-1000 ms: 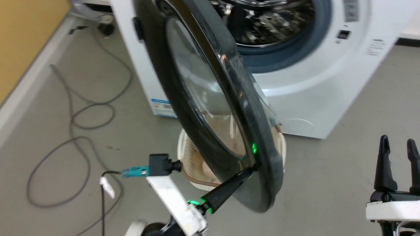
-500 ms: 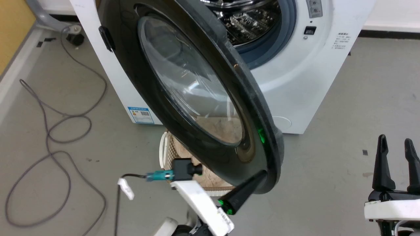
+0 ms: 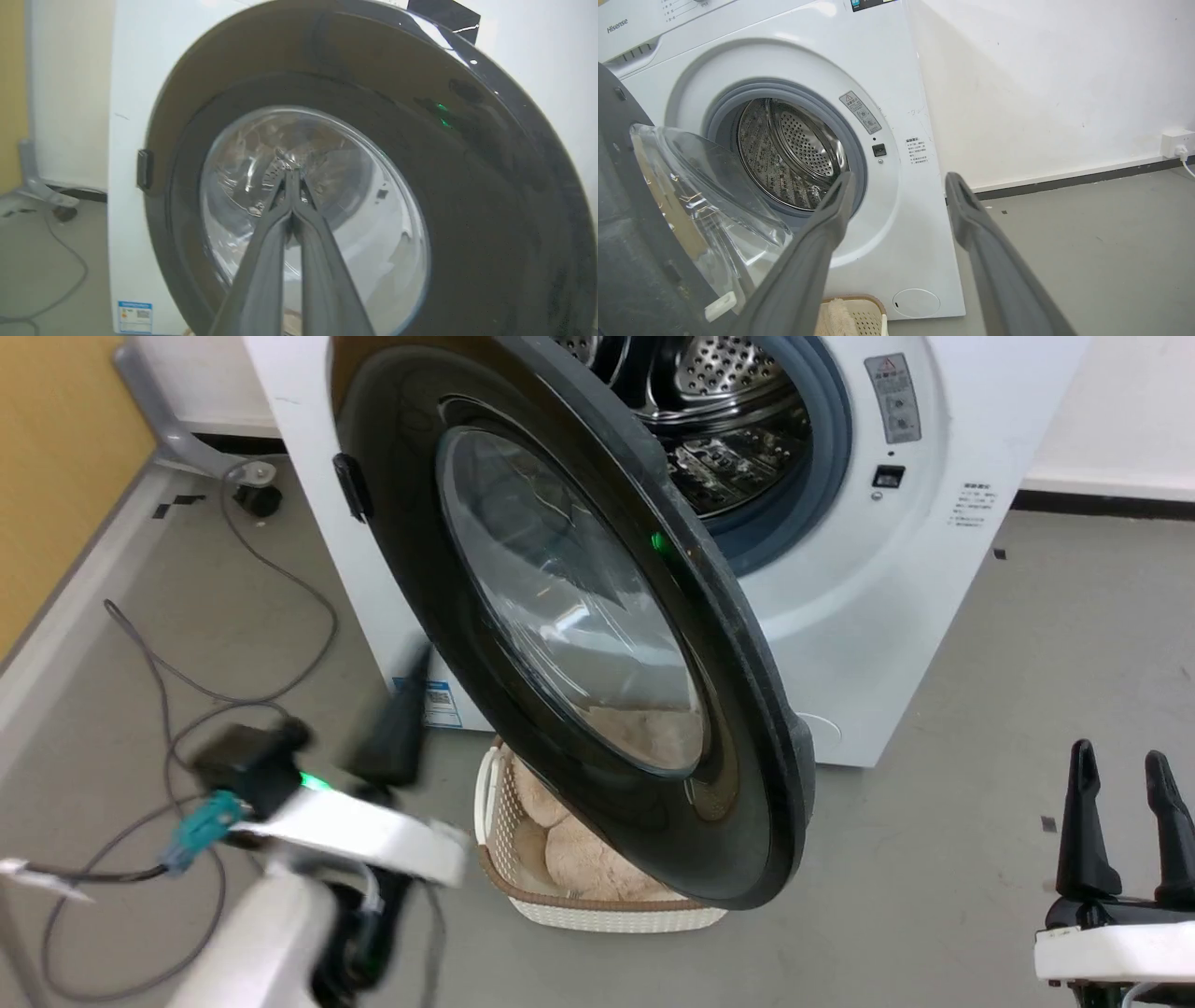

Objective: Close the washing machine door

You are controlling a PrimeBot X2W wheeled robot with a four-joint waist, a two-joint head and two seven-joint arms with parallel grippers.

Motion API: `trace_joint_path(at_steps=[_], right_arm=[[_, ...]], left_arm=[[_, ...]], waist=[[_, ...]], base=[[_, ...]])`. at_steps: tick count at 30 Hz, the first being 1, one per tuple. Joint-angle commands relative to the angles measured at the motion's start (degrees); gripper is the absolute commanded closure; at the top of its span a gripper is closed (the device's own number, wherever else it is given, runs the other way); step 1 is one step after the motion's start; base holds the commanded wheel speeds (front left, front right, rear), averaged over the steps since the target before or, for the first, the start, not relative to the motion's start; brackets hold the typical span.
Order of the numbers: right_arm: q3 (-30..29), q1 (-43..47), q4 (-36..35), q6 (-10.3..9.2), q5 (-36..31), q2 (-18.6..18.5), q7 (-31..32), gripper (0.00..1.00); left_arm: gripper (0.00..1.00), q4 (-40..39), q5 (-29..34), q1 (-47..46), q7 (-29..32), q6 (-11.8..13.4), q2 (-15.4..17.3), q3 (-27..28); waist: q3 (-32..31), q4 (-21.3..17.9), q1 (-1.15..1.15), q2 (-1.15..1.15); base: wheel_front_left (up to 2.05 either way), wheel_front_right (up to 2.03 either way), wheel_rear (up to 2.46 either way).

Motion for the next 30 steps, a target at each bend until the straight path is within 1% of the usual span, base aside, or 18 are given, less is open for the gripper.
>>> trace_joint_path(at_steps=[1,3,6,7,8,11,13,14,18,19,20,21,24,28,30], right_arm=[[0.1,0.7,-0.4,-0.03,0.3,0.0,-0.2,0.00],[0.1,0.9,-0.6,-0.03,0.2,0.0,-0.2,0.00],[0.1,1.1,-0.8,-0.03,0.0,0.0,-0.2,0.00],[0.2,1.2,-0.8,-0.03,-0.1,0.0,-0.2,0.00],[0.4,1.3,-0.7,-0.03,-0.3,0.0,-0.2,0.00],[0.9,1.6,-0.5,-0.03,-0.9,0.0,-0.2,0.00],[1.4,1.7,-0.3,-0.03,-1.2,0.0,-0.2,0.00],[1.6,1.7,-0.2,-0.03,-1.4,0.0,-0.2,0.00],[2.4,1.8,-0.1,-0.03,-2.2,0.0,-0.2,0.00],[2.4,1.6,-0.4,-0.03,-2.7,0.0,-0.2,0.10],[2.0,1.3,-0.9,-0.03,-2.8,0.0,-0.2,0.65],[2.0,0.8,-1.4,-0.03,-2.8,0.0,-0.2,1.00],[1.7,-1.7,-4.8,-0.03,-2.6,0.0,-0.2,1.00],[2.5,-7.5,-11.7,-0.03,0.7,0.0,-0.2,1.00],[3.3,-10.8,-15.5,-0.03,3.6,0.0,-0.2,1.00]], left_arm=[[1.00,-1.2,6.1,-0.4,-0.3,2.5,-0.2,2.4],[1.00,-3.4,14.2,1.3,-0.3,6.5,-1.3,6.4],[1.00,-5.9,23.2,4.8,-0.3,10.8,-2.9,10.3],[0.46,-5.9,25.8,6.3,-0.3,11.7,-3.0,10.7],[0.00,-5.5,27.5,7.7,-0.3,12.7,-3.3,11.2],[0.00,-4.7,31.6,11.0,-0.3,15.1,-4.1,12.9],[0.00,-3.7,33.3,12.9,-0.3,16.0,-4.8,13.7],[0.00,-3.5,33.4,13.7,-0.3,16.2,-5.5,14.3],[0.00,-2.6,34.1,15.7,-0.3,14.8,-7.2,16.0],[0.00,-2.5,34.4,15.9,-0.3,14.5,-7.6,16.3],[0.00,-2.5,34.8,16.0,-0.3,14.2,-8.0,16.7],[0.00,-2.5,35.2,16.0,-0.3,14.0,-8.3,17.0],[0.00,-2.5,36.2,16.0,-0.3,13.2,-9.2,18.0],[0.00,-2.5,37.7,15.6,-0.3,12.1,-10.0,18.7],[0.00,-2.5,38.2,15.4,-0.3,11.5,-10.5,18.9]], waist=[[-0.2,0.2,0.00,0.00],[-0.4,0.4,0.00,0.00],[-0.6,0.6,0.00,0.00],[-0.8,0.6,0.00,0.00],[-0.9,0.7,0.00,0.00],[-1.2,0.7,0.00,0.00],[-1.4,0.7,0.00,0.00],[-1.5,0.7,0.00,0.00],[-1.7,0.8,0.00,0.00],[-1.7,0.8,0.00,0.00],[-1.6,0.9,0.00,0.00],[-1.6,0.9,0.00,0.00],[-1.5,0.8,0.00,0.00],[-1.4,0.6,0.00,0.00],[-1.3,0.6,0.00,0.00]], base=[[0.00,0.00,0.00],[0.00,0.00,0.00],[0.00,0.00,0.00],[0.00,0.00,0.00],[0.00,0.00,0.00],[0.00,0.00,0.00],[0.00,0.00,0.00],[0.00,0.00,0.00],[0.00,0.00,0.00],[0.00,0.00,0.00],[0.00,0.00,0.00],[0.00,0.00,0.00],[0.00,0.00,0.00],[0.00,0.00,0.00],[0.00,0.00,0.00]])
